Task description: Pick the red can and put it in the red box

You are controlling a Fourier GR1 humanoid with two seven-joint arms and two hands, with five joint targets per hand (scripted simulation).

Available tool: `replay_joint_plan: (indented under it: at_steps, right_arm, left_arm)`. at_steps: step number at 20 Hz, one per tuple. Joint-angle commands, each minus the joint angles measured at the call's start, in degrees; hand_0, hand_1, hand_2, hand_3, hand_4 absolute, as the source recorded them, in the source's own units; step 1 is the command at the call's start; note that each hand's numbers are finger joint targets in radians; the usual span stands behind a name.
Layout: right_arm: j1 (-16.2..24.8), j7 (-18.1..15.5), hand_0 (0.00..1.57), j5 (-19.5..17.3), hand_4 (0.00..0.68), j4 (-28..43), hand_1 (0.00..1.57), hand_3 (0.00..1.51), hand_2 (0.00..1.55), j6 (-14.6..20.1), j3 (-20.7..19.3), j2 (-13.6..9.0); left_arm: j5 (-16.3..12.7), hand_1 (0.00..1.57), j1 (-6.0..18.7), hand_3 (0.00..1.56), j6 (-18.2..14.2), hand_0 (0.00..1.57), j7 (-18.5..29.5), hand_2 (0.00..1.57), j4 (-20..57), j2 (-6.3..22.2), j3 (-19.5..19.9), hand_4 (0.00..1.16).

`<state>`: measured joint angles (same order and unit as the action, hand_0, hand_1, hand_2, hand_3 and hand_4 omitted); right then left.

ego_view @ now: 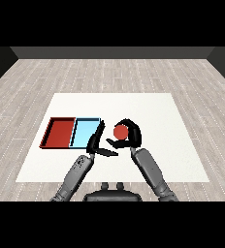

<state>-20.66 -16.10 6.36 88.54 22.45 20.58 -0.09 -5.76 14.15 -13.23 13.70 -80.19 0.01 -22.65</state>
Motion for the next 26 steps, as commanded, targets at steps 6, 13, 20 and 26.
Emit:
replay_joint_plan:
  at_steps: [6, 13, 20, 26]
  right_arm:
    - [-2.2, -2.6, 1.47, 2.2, 0.662, -2.1, 1.47, 1.39, 1.44, 4.4, 5.7, 0.1]
    - [2.1, -5.1, 1.46, 3.8, 0.654, -0.4, 1.46, 1.4, 1.44, 2.8, 7.7, 0.1]
    - [-2.6, -4.9, 1.51, 9.0, 0.652, -2.1, 1.51, 1.42, 1.45, 4.1, 8.0, 0.1]
    - [-3.9, -5.2, 1.52, 9.6, 0.648, -2.8, 1.52, 1.4, 1.45, 7.8, 11.2, 0.1]
  left_arm:
    - [-3.8, 0.0, 2.3, 0.0, -0.6, 0.0, 1.1, 0.0, 3.6, 0.0, -2.0, 0.0]
    - [-7.3, 0.0, 3.3, 0.0, -1.3, 0.0, 6.9, 0.0, 8.6, 0.0, -4.3, 0.0]
    - [-11.2, 0.0, 5.6, 0.0, -4.0, 0.0, 7.1, 0.0, 11.6, 0.0, -8.7, 0.0]
    - [-10.6, 0.0, 5.2, 0.0, -5.9, 0.0, 3.8, 0.0, 6.0, 0.0, -10.8, 0.0]
